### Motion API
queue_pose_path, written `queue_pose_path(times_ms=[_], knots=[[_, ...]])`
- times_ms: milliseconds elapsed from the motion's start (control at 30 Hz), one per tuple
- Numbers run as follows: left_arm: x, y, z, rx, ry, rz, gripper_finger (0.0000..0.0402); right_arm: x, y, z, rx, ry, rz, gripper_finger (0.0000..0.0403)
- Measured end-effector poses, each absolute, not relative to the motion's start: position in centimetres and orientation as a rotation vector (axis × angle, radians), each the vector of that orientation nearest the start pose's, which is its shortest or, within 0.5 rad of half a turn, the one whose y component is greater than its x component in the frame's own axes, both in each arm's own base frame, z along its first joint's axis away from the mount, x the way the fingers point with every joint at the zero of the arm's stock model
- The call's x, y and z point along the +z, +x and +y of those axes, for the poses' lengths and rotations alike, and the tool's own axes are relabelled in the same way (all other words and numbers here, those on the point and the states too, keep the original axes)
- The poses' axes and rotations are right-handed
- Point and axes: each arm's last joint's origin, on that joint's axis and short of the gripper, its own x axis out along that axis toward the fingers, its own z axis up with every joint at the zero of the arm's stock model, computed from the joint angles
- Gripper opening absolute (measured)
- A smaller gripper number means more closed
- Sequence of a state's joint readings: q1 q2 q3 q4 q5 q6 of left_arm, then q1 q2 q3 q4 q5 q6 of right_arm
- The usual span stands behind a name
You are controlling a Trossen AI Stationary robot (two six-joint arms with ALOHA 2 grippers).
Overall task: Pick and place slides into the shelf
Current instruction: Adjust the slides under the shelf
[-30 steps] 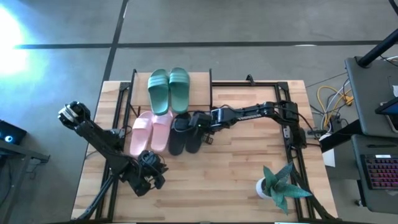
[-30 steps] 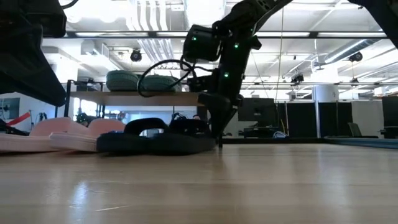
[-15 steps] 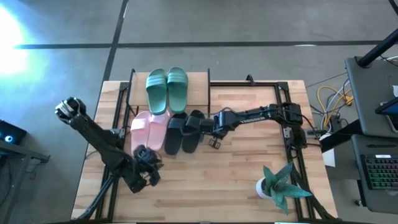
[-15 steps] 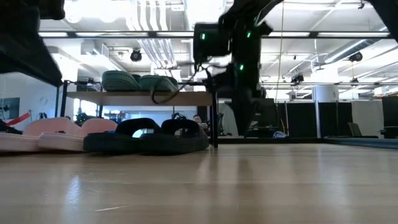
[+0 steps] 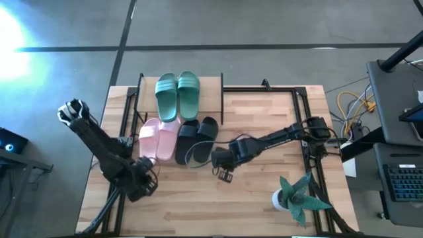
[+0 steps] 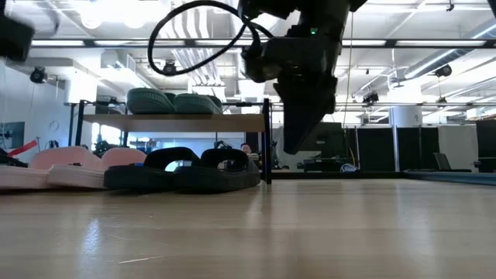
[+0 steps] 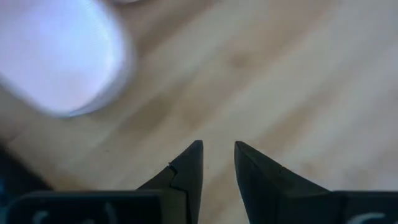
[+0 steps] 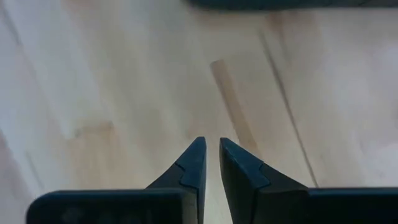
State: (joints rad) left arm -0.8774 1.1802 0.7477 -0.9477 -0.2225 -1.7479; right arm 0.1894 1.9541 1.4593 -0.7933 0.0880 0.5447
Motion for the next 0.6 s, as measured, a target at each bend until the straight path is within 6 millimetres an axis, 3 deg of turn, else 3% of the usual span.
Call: queue_pose_path(times_ms=[233,367,600], knots=[[16.2,11.6,-13.6,0.897,-0.878,1.226,0.0077,19.3,38.8,6.8,-0.420,0.314,1.144,0.0038],[15.5,11.3,-12.5,0.946,-0.872,1.090,0.0077,19.4,38.8,6.9,-0.426,0.306,1.139,0.0038],[13.5,9.9,-10.5,1.011,-0.808,1.082,0.0077,19.4,38.8,6.9,-0.427,0.305,1.134,0.0038]])
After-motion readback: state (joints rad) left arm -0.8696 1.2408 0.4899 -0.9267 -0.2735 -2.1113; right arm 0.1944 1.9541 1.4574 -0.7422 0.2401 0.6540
